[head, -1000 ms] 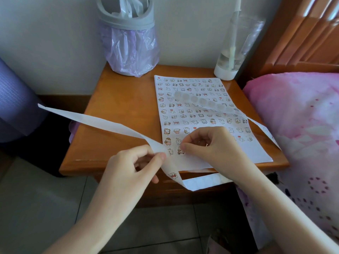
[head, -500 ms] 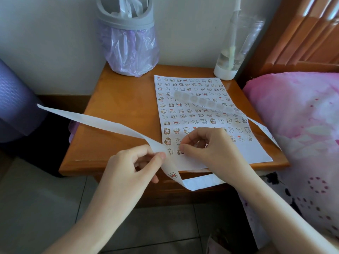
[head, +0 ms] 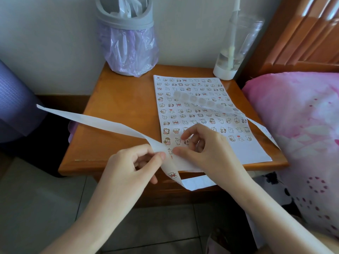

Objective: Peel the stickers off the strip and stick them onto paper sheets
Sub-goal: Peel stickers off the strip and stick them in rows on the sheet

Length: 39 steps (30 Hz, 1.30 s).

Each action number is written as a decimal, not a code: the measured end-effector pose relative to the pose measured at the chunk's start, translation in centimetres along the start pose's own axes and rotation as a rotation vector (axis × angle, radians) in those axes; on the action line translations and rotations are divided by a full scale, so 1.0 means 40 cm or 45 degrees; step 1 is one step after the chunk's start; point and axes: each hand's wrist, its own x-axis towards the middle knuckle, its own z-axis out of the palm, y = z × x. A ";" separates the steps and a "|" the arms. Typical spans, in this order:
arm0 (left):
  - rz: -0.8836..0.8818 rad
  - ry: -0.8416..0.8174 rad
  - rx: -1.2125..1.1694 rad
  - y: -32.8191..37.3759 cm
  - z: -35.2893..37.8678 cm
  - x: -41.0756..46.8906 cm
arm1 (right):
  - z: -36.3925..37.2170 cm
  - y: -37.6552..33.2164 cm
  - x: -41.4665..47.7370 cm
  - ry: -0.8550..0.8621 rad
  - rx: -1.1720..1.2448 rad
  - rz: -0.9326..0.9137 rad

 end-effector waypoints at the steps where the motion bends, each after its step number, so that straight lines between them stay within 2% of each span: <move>1: 0.005 -0.004 0.009 -0.002 -0.001 0.000 | -0.001 -0.001 0.003 -0.004 -0.008 0.011; 13: -0.035 -0.029 0.048 -0.002 -0.004 0.003 | -0.008 0.002 0.002 -0.038 -0.018 0.002; 17: -0.118 -0.042 -0.155 0.011 -0.014 0.003 | -0.008 -0.011 -0.014 0.017 0.015 -0.076; 20: -0.137 -0.031 -0.342 0.019 -0.020 0.001 | -0.030 -0.042 -0.052 -0.060 0.154 -0.224; 24: -0.078 0.037 -0.416 0.026 -0.022 0.001 | -0.063 -0.065 -0.086 -0.155 0.182 -0.367; 33: -0.074 -0.028 -0.543 0.030 -0.008 0.011 | -0.062 -0.054 -0.069 -0.079 0.383 -0.263; 39: -0.075 -0.047 -0.482 0.034 -0.010 0.013 | -0.054 -0.044 -0.064 -0.032 0.325 -0.301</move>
